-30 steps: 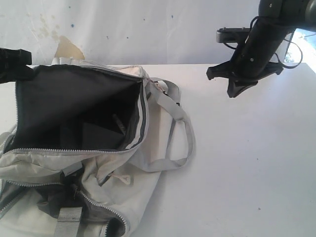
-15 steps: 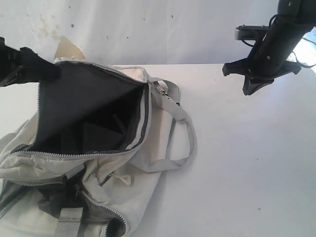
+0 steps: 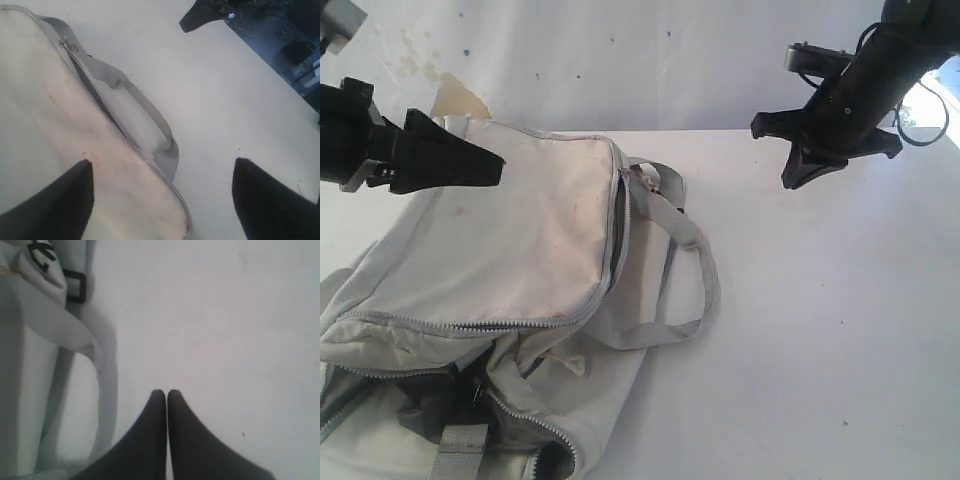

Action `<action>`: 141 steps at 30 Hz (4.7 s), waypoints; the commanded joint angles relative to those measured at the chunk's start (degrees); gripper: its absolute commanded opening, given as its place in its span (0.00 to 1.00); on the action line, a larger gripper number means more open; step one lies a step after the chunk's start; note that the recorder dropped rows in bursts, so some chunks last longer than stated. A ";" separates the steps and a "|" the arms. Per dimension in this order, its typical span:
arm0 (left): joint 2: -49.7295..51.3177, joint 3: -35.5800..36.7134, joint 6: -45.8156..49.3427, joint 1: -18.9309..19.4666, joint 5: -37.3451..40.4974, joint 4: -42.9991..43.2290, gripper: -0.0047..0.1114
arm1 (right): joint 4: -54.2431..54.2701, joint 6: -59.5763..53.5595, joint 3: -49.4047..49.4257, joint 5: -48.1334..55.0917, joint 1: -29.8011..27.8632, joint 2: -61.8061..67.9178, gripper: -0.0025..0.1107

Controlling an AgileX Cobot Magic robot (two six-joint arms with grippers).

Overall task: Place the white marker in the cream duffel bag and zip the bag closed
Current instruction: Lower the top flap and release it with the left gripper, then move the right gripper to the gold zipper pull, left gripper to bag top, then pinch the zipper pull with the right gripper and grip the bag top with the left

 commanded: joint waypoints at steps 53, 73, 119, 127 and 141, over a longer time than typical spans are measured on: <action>18.19 -28.35 -25.06 -0.47 0.17 21.10 0.79 | 56.54 -103.38 0.00 -26.90 10.50 17.76 0.53; 18.19 -28.35 -33.21 -0.47 -0.13 27.56 0.68 | 55.59 -97.42 0.00 -23.86 10.92 15.92 0.02; 50.22 -59.63 13.57 -9.41 -8.37 3.92 0.76 | 25.25 -59.77 0.11 -5.50 10.95 7.53 0.02; 52.13 -59.63 9.01 -11.07 -5.55 5.21 0.76 | 23.61 -59.77 0.11 -5.50 10.95 7.53 0.02; 55.56 -59.63 3.14 -12.90 -17.34 -0.15 0.76 | 23.63 -59.77 0.11 -6.36 10.95 7.53 0.02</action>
